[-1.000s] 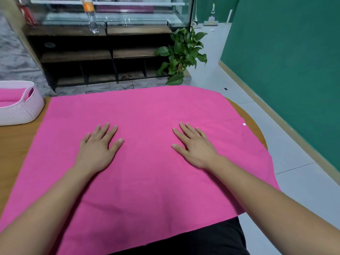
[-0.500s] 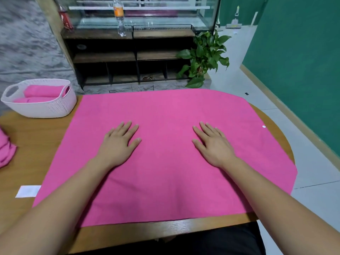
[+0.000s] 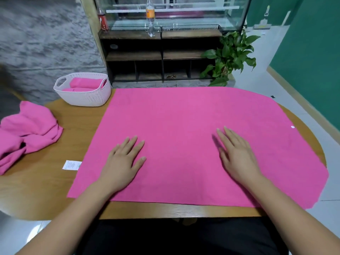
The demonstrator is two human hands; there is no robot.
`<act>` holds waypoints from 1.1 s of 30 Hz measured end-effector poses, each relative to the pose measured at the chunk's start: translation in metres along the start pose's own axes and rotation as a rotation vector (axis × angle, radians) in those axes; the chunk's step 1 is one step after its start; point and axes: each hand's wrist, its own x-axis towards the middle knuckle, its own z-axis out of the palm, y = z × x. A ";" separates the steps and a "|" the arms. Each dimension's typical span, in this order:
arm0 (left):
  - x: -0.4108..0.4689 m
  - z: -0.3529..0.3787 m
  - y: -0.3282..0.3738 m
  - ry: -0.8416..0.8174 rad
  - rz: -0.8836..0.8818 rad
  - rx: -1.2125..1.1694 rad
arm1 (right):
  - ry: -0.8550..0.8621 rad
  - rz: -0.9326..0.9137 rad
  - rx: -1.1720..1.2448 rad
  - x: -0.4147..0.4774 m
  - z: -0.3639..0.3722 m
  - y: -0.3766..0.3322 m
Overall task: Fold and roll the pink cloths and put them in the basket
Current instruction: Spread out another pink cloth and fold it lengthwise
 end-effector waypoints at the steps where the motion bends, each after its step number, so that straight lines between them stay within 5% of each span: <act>1: -0.006 -0.001 0.009 0.014 0.026 0.012 | -0.021 -0.055 0.030 -0.004 -0.001 -0.014; 5: -0.014 0.000 0.047 0.016 0.194 -0.035 | -0.180 -0.247 0.089 -0.015 0.005 -0.067; 9: -0.015 0.008 0.056 -0.056 0.184 -0.053 | -0.304 -0.223 0.078 -0.023 0.014 -0.080; 19: -0.048 0.006 0.059 -0.055 0.212 -0.118 | -0.204 -0.241 0.157 -0.061 0.021 -0.087; 27: -0.050 -0.005 0.068 0.035 0.404 -0.345 | -0.276 -0.380 0.300 -0.069 -0.005 -0.094; 33: -0.053 -0.010 0.079 -0.005 0.535 -0.300 | -0.283 -0.445 0.291 -0.071 -0.014 -0.100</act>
